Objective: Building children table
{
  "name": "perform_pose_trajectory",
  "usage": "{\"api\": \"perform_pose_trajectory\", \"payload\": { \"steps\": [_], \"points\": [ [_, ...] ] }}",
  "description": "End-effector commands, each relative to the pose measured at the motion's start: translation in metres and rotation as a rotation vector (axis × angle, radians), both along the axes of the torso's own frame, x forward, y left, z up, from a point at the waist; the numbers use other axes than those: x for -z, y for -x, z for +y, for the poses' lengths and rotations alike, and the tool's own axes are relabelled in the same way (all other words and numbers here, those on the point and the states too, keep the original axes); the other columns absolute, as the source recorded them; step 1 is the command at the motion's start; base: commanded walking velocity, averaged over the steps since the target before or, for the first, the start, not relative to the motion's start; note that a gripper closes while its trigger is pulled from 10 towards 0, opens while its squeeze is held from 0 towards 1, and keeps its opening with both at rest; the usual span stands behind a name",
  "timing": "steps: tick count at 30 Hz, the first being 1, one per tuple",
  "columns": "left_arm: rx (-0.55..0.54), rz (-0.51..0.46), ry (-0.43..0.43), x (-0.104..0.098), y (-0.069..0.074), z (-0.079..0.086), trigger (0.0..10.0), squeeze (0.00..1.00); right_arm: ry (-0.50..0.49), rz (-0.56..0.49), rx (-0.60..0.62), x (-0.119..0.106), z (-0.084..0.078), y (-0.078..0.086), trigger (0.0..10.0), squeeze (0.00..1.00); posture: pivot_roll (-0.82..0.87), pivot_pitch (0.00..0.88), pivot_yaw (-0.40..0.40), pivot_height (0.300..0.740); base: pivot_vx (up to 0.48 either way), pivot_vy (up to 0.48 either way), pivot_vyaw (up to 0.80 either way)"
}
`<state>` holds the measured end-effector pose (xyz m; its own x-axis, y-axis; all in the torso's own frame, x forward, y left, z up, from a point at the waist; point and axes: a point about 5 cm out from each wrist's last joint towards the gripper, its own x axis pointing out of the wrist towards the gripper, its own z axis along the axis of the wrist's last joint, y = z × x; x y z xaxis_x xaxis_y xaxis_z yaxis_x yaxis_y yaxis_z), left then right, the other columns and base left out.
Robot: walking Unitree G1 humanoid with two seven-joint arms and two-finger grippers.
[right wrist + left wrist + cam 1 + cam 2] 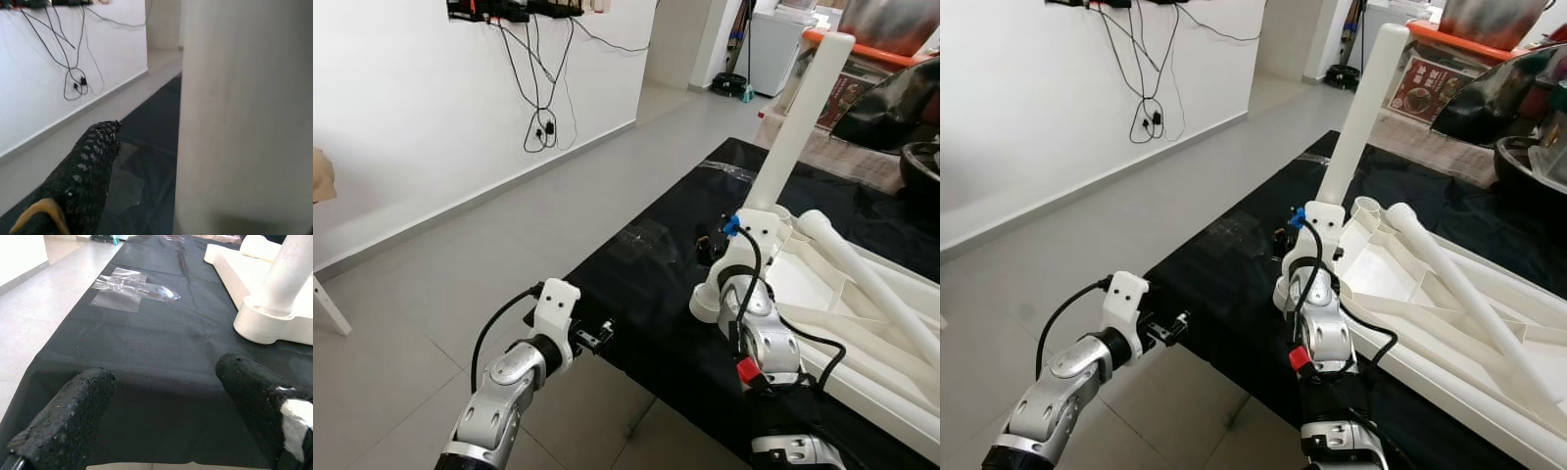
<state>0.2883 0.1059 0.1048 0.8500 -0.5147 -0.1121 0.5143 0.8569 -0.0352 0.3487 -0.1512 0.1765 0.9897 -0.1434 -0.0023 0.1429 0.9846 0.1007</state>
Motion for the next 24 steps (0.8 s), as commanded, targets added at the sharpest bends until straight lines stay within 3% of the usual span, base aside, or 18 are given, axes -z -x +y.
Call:
{"api": "perform_pose_trajectory", "payload": {
  "steps": [1,2,3,6,7,8,10,11,12,13,14,17,20,21,23,24],
  "points": [
    [0.003,0.006,0.009,0.001,0.003,-0.001,10.0,0.0,-0.054,-0.09,-0.12,-0.014,0.007,0.0,10.0,0.0,0.02,0.0,-0.138,0.74,0.0,0.0,0.0],
    [0.003,0.006,0.009,0.001,0.003,-0.001,10.0,0.0,-0.054,-0.09,-0.12,-0.014,0.007,0.0,10.0,0.0,0.02,0.0,-0.138,0.74,0.0,0.0,0.0],
    [0.0,0.006,0.006,0.001,0.003,0.001,10.0,0.0,-0.075,-0.173,-0.297,-0.026,0.017,0.006,10.0,0.0,0.02,0.0,-0.134,0.74,0.0,0.0,0.0],
    [0.0,0.006,0.006,0.001,0.003,0.001,10.0,0.0,-0.075,-0.173,-0.297,-0.026,0.017,0.006,10.0,0.0,0.02,0.0,-0.134,0.74,0.0,0.0,0.0],
    [-0.002,0.006,0.003,0.001,0.002,0.003,10.0,0.0,-0.049,-0.239,-0.475,-0.035,0.025,0.013,10.0,0.0,0.02,0.0,-0.13,0.74,0.0,0.0,0.0],
    [-0.002,0.006,0.003,0.001,0.002,0.003,10.0,0.0,-0.049,-0.239,-0.475,-0.035,0.025,0.013,10.0,0.0,0.02,0.0,-0.13,0.74,0.0,0.0,0.0],
    [0.007,0.007,-0.005,0.002,0.004,0.004,10.0,0.0,0.063,-0.269,-0.743,-0.037,0.031,0.025,10.0,0.0,0.02,0.0,-0.125,0.74,0.0,0.0,0.0],
    [0.011,0.008,-0.006,0.002,0.005,0.004,10.0,0.0,0.1,-0.255,-0.807,-0.035,0.029,0.027,2.5,0.0,0.02,0.0,-0.125,0.74,0.0,0.0,0.0],
    [0.011,0.008,-0.006,0.002,0.005,0.004,10.0,0.0,0.1,-0.255,-0.807,-0.035,0.029,0.027,2.5,0.0,0.02,0.0,-0.125,0.74,0.0,0.0,0.0],
    [0.012,0.008,-0.007,0.002,0.005,0.005,10.0,0.0,0.119,-0.248,-0.838,-0.033,0.025,0.027,0.0,0.0,0.02,0.0,-0.125,0.74,0.0,0.0,0.0],
    [0.011,0.009,-0.007,0.002,0.006,0.006,10.0,0.0,0.128,-0.25,-0.86,-0.034,0.021,0.027,0.0,0.0,0.02,0.0,-0.125,0.74,0.0,0.0,0.0],
    [0.011,0.01,-0.007,0.003,0.006,0.006,10.0,0.0,0.15,-0.25,-0.856,-0.034,0.017,0.025,0.0,0.0,0.02,0.0,-0.126,0.74,0.0,0.0,0.0],
    [0.02,0.018,-0.007,0.005,0.01,0.007,10.0,0.0,0.255,-0.207,-0.667,-0.03,0.0,0.008,0.0,0.0,0.02,0.0,-0.126,0.74,0.0,0.0,0.0],
    [0.024,0.02,-0.006,0.005,0.01,0.006,10.0,0.0,0.259,-0.159,-0.519,-0.027,-0.011,-0.001,0.0,0.0,0.02,0.0,-0.125,0.74,0.0,0.0,0.0],
    [0.024,0.02,-0.006,0.005,0.01,0.006,10.0,0.0,0.259,-0.159,-0.519,-0.027,-0.011,-0.001,0.0,0.0,0.02,0.0,-0.125,0.74,0.0,0.0,0.0],
    [0.033,0.023,-0.004,0.005,0.012,0.005,10.0,0.0,0.205,-0.073,-0.211,-0.019,-0.037,-0.011,0.0,0.0,0.02,0.0,-0.128,0.74,0.0,0.0,0.0]
  ]
}}
